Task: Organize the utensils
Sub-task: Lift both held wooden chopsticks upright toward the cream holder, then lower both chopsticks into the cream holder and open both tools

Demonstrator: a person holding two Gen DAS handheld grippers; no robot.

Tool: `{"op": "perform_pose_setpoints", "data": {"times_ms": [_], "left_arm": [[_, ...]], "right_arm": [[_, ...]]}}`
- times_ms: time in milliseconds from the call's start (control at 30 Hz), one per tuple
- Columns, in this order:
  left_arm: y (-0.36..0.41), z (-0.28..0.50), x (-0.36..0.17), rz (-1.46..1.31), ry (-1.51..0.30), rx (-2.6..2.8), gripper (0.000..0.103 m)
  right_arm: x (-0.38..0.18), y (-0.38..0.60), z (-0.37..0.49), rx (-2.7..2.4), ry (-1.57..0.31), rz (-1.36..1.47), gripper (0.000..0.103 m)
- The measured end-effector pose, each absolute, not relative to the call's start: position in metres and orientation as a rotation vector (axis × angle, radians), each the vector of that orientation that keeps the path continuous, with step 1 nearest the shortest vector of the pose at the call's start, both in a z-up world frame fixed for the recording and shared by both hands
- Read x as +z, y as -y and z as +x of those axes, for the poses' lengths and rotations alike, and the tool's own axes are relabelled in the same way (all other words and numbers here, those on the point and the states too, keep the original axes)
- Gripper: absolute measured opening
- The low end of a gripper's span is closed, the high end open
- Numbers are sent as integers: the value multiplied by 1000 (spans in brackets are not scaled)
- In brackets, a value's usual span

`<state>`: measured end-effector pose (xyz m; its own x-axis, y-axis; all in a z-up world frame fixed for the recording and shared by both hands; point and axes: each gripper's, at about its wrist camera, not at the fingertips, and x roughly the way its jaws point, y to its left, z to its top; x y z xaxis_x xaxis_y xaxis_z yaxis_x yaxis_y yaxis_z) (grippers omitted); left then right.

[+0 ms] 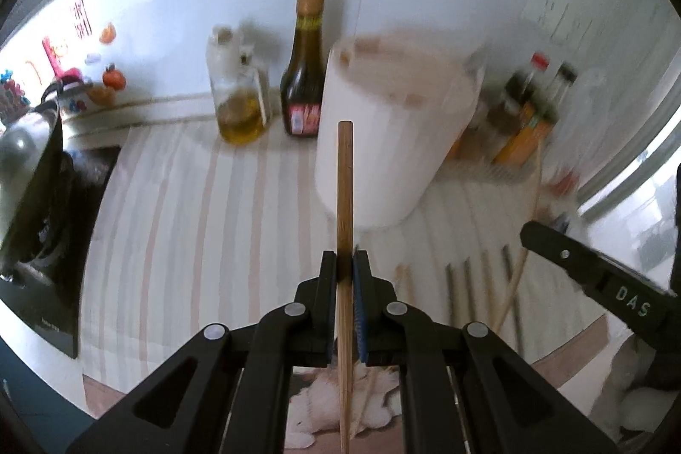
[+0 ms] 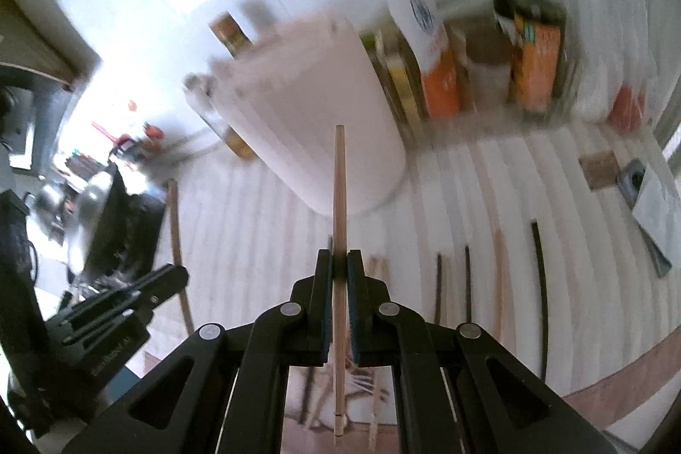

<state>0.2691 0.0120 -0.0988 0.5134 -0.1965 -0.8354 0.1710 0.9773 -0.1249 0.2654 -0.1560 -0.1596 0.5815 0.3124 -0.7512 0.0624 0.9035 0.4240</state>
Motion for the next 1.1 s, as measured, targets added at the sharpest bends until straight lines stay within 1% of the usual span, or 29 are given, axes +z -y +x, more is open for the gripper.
{"op": "perform_pose_setpoints", "data": {"times_ms": [300,500,633,800,1100], "left_arm": [[2,308,-7,-66,-791,-238,5],[17,356,24,-47,-710,-237,5],[22,389,34,-48,-672,-231,5],[24,426,35,-66,-647,-237,5],[31,481,13,-77,-654,-251,5]], "right_arm": [[-69,179,300,166,-738,462,7],[-28,195,346,123,-627,471,7],[-7,200,377,97,-558,459,7],[4,204,410,69,-496,444,7],[-11,211,458,52,-460,465,7]]}}
